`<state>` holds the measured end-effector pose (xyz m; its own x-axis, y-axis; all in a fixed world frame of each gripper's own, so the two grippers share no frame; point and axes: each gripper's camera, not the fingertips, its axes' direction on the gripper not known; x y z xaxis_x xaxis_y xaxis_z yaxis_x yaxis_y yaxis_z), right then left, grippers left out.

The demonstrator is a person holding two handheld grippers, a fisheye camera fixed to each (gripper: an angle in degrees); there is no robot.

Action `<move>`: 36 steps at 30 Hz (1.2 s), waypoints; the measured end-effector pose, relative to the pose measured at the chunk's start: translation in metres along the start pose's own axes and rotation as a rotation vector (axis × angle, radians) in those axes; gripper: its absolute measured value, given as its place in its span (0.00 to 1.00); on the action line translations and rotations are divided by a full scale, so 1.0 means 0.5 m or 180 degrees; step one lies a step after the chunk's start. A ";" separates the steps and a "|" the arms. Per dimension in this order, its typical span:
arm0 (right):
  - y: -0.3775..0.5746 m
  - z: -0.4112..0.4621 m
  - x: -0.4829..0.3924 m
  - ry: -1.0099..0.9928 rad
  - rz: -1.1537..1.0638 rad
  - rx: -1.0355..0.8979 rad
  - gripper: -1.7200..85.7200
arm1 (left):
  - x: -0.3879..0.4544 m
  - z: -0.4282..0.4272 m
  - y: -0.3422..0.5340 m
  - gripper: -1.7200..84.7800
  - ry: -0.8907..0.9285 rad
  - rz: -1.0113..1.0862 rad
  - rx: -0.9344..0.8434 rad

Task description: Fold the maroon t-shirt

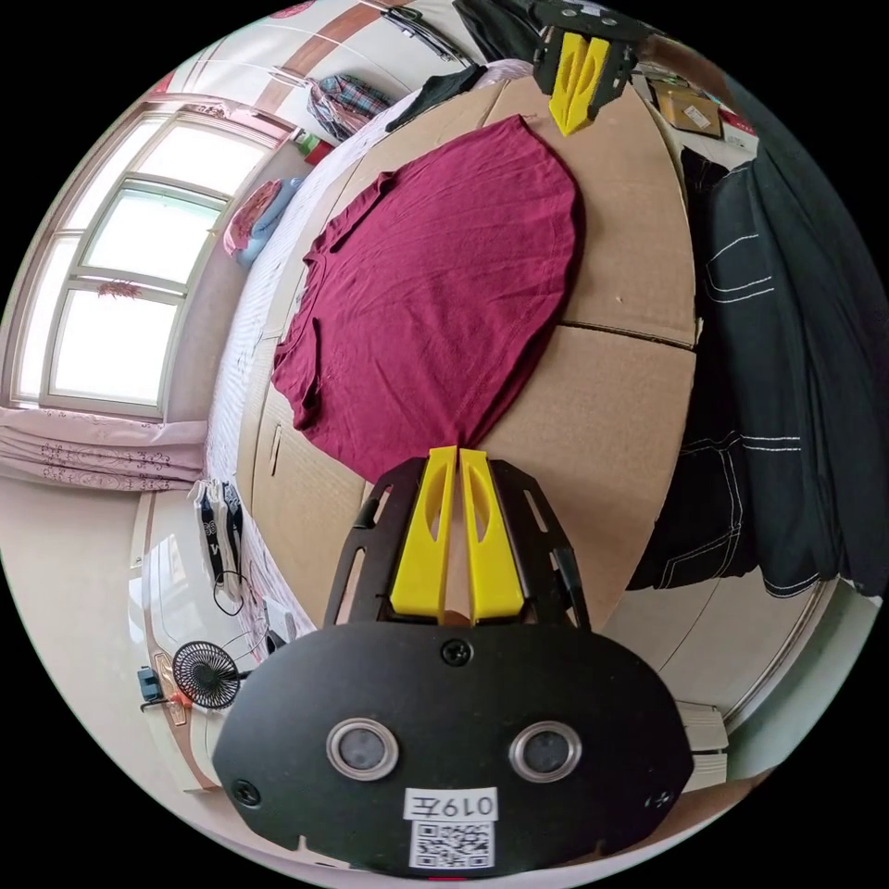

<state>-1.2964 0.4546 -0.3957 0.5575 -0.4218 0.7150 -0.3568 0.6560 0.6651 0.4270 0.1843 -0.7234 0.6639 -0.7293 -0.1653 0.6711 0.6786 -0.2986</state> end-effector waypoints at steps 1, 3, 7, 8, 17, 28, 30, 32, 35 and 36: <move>-0.034 -0.004 -0.015 0.0042 -0.0001 0.0288 0.03 | 0.000 0.000 0.001 0.03 -0.0013 0.0003 0.0003; -0.095 0.017 -0.052 0.0204 -0.0050 0.0565 0.05 | -0.001 0.002 0.006 0.03 -0.0038 -0.0010 0.0021; -0.233 0.168 -0.169 0.0664 -0.0513 0.0348 0.07 | -0.006 0.003 0.020 0.03 -0.0035 -0.0034 0.0062; -0.256 0.204 -0.196 0.0572 -0.0672 0.0253 0.08 | -0.006 0.003 0.024 0.03 -0.0039 -0.0030 0.0071; -0.291 0.331 -0.248 0.0364 -0.0681 0.0068 0.09 | -0.013 0.007 0.050 0.03 -0.0060 -0.0050 0.0142; -0.294 0.420 -0.273 0.0204 -0.0605 0.0015 0.01 | -0.026 0.001 0.071 0.03 -0.0033 -0.0071 0.0146; -0.292 0.421 -0.272 0.0170 -0.0546 0.0079 0.02 | -0.031 -0.007 0.075 0.03 -0.0046 -0.0113 0.0173; -0.291 0.434 -0.275 0.0195 -0.0497 0.0133 0.03 | -0.035 -0.008 0.078 0.03 -0.0025 -0.0145 0.0189; -0.293 0.469 -0.285 0.0260 -0.0558 0.0038 0.06 | -0.035 -0.003 0.080 0.03 -0.0016 -0.0142 0.0154; -0.294 0.474 -0.287 0.0254 -0.0567 0.0033 0.07 | -0.034 -0.002 0.080 0.03 -0.0016 -0.0136 0.0146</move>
<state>-1.5017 0.2703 -0.5447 0.6702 -0.4794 0.5666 -0.2545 0.5687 0.7822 0.4423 0.2236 -0.7335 0.6358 -0.7574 -0.1486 0.7133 0.6501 -0.2619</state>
